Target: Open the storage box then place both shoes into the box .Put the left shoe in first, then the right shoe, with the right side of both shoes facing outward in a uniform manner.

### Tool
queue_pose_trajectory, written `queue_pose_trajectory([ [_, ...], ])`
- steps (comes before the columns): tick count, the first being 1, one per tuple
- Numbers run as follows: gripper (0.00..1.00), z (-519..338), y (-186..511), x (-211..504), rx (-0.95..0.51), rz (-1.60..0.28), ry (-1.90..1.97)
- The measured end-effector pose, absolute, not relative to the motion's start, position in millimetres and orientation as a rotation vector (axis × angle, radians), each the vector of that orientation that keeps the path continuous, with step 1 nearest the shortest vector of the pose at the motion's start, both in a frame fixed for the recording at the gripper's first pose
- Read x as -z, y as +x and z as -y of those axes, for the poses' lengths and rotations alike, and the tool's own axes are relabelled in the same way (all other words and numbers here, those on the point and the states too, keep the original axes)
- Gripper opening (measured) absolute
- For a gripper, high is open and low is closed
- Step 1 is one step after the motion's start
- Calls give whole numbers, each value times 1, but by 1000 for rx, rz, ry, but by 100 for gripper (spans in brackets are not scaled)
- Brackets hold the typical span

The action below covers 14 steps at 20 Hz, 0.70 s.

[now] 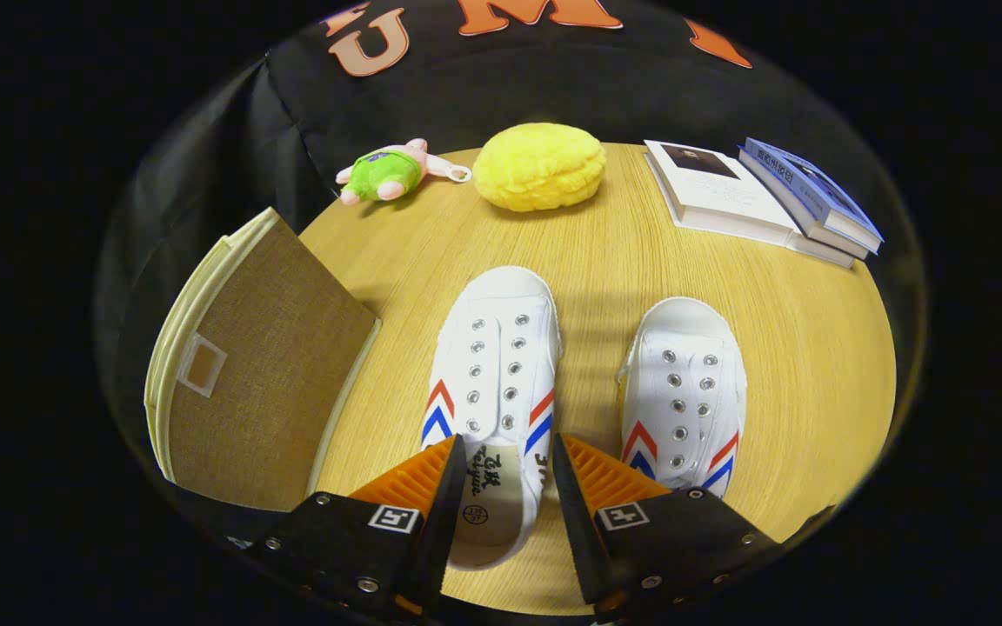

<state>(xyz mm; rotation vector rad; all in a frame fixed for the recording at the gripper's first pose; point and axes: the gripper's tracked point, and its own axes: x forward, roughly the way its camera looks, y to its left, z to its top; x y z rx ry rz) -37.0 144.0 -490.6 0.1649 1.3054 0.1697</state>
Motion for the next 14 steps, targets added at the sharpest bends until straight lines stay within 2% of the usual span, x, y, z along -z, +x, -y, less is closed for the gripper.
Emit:
queue_pose_trajectory([
  [2,54,-157,-42,502,-173,-1344,258],
  [4,44,-157,-43,504,-153,-1353,328],
  [7,20,-152,-41,501,-146,-1323,367],
  [9,11,-155,-40,497,-141,-1307,374],
  [14,8,-177,-30,468,-158,-1258,457],
])
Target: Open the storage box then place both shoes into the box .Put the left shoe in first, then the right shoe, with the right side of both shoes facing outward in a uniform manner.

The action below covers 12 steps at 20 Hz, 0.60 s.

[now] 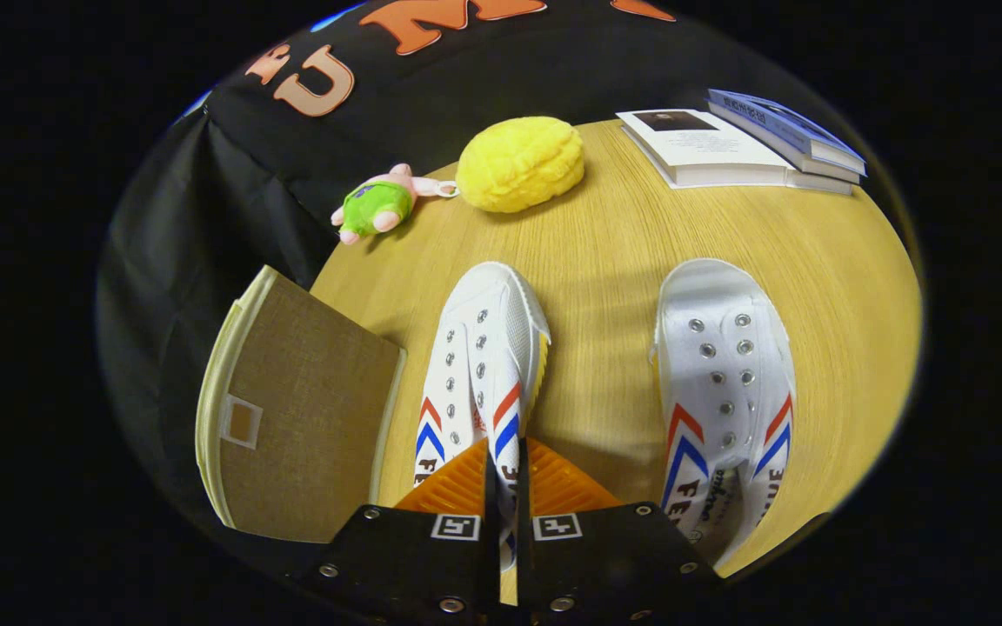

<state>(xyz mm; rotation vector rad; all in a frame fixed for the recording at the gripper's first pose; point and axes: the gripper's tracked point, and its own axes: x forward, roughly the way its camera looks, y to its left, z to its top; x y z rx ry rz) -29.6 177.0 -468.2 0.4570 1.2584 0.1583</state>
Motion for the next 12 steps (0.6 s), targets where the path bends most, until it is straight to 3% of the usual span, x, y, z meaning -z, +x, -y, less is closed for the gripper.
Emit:
queue_pose_trajectory([
  [12,8,-265,13,314,-331,-1016,525],
])
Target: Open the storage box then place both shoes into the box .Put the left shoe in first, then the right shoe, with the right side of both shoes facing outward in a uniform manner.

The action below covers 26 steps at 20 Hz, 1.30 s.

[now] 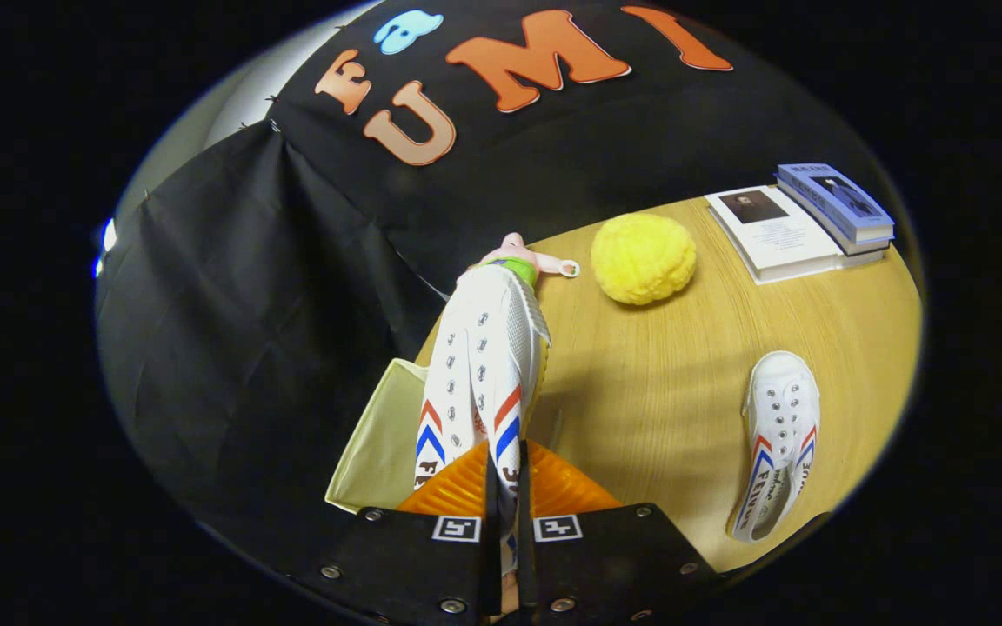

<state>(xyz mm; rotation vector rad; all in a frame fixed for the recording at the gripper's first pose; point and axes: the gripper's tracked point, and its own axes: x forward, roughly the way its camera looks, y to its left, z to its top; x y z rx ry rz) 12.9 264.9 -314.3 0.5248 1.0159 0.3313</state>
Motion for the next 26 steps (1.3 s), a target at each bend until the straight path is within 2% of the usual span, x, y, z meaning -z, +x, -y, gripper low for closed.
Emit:
queue_pose_trajectory([
  [8,8,-363,12,326,-465,-1056,510],
  [18,8,-381,3,362,-490,-1099,349],
  [20,14,-389,-2,358,-528,-1091,358],
  [21,28,-392,-5,351,-556,-1081,373],
  [25,53,-390,-10,330,-589,-1055,431],
  [26,56,-382,-10,323,-578,-1035,426],
])
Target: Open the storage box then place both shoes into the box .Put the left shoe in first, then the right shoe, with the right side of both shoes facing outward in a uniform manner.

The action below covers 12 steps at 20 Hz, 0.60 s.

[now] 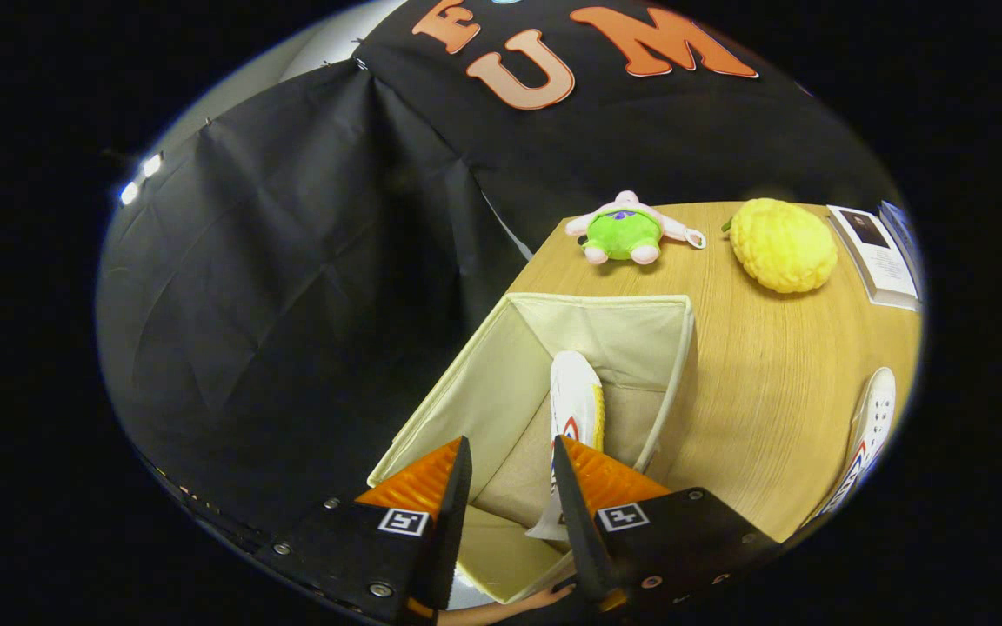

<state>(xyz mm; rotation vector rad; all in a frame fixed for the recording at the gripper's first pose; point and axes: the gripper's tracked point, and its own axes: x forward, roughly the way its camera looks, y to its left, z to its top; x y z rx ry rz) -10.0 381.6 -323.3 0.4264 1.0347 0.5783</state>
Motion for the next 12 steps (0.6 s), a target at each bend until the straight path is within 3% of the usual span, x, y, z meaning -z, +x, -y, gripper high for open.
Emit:
queue_pose_trajectory([
  [5,77,-336,-6,298,-530,-955,449],
  [9,87,-274,-4,294,-436,-908,426],
  [12,89,-220,-6,309,-334,-908,403],
])
